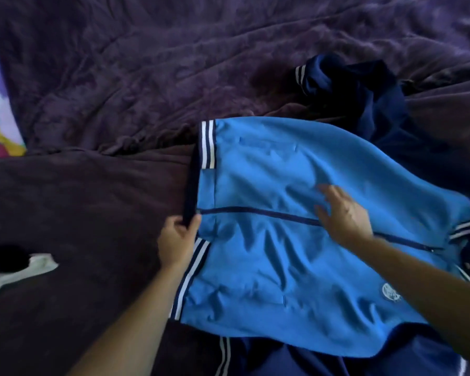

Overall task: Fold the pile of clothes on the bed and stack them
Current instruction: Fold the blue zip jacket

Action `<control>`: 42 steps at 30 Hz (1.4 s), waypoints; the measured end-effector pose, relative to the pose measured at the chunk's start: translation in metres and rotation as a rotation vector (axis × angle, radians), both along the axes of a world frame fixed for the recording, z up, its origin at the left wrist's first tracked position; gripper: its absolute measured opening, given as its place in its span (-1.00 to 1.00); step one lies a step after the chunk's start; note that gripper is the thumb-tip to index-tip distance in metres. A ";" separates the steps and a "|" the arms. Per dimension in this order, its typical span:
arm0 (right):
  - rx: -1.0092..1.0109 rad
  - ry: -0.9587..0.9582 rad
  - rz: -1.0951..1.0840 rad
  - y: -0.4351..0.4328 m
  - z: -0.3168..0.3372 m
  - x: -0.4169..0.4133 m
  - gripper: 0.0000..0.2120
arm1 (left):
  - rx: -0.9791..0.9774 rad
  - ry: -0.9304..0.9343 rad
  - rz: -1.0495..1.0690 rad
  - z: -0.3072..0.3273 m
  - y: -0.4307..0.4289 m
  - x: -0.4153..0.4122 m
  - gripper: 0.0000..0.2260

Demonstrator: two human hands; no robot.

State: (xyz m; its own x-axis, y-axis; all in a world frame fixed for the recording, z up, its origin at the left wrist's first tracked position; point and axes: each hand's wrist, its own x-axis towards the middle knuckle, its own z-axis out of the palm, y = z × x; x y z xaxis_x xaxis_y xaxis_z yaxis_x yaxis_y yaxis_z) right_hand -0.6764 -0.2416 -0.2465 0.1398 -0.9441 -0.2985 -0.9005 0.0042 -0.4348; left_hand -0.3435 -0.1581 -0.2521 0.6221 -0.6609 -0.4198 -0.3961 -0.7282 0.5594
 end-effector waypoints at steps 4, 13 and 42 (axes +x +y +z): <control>0.242 0.043 0.130 0.108 -0.006 0.000 -0.58 | 0.230 0.183 -0.138 0.012 0.119 -0.004 -0.78; 0.187 0.185 0.038 0.198 0.020 -0.069 -0.76 | 0.165 -0.367 -0.138 0.049 0.188 0.011 -0.87; 0.103 0.268 -0.079 0.197 0.071 -0.094 -0.56 | 0.263 -0.401 -0.738 0.069 0.147 -0.003 -0.62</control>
